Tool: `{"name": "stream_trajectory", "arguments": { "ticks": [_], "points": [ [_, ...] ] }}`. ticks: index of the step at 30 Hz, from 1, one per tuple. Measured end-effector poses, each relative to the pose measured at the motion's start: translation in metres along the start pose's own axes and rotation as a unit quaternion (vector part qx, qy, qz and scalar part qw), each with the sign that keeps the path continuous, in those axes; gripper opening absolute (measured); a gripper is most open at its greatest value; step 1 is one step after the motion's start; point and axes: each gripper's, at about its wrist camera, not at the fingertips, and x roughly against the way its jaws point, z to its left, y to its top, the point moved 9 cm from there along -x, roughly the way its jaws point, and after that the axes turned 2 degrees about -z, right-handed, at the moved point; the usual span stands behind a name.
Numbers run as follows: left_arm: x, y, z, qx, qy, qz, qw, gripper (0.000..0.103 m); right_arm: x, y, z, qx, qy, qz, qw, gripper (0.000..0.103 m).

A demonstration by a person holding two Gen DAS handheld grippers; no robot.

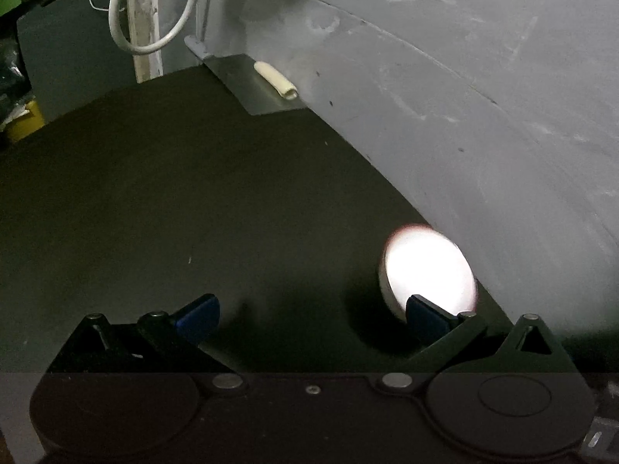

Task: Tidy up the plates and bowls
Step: 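Move the left tool to the other white bowl and grasp its rim, then carry the second white bowl toward the stacked bowls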

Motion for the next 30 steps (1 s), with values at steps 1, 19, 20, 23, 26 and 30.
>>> {"name": "stream_trajectory", "arguments": {
  "ticks": [1, 19, 20, 23, 26, 30],
  "points": [
    [-0.007, 0.002, -0.001, -0.002, 0.001, 0.003, 1.0, 0.102, -0.003, 0.001, 0.001, -0.001, -0.001, 0.0, 1.0, 0.087],
    [-0.06, 0.013, -0.023, -0.022, -0.038, 0.052, 0.9977, 0.07, -0.035, 0.015, -0.001, -0.008, -0.012, 0.004, 1.0, 0.044],
    [-0.06, 0.013, -0.024, -0.022, -0.041, 0.052, 0.9976, 0.067, -0.035, 0.016, -0.001, -0.009, -0.012, 0.004, 1.0, 0.041],
    [-0.06, 0.013, -0.027, -0.015, -0.063, 0.052, 0.9966, 0.056, -0.036, 0.016, 0.001, -0.011, -0.007, 0.006, 1.0, 0.034],
    [-0.061, 0.012, -0.032, -0.009, -0.084, 0.053, 0.995, 0.04, -0.037, 0.017, 0.002, -0.016, -0.001, 0.008, 1.0, 0.027],
    [-0.061, 0.009, -0.039, -0.008, -0.108, 0.052, 0.9927, 0.023, -0.038, 0.018, 0.004, -0.019, 0.002, 0.01, 1.0, 0.023]
  ]
}}
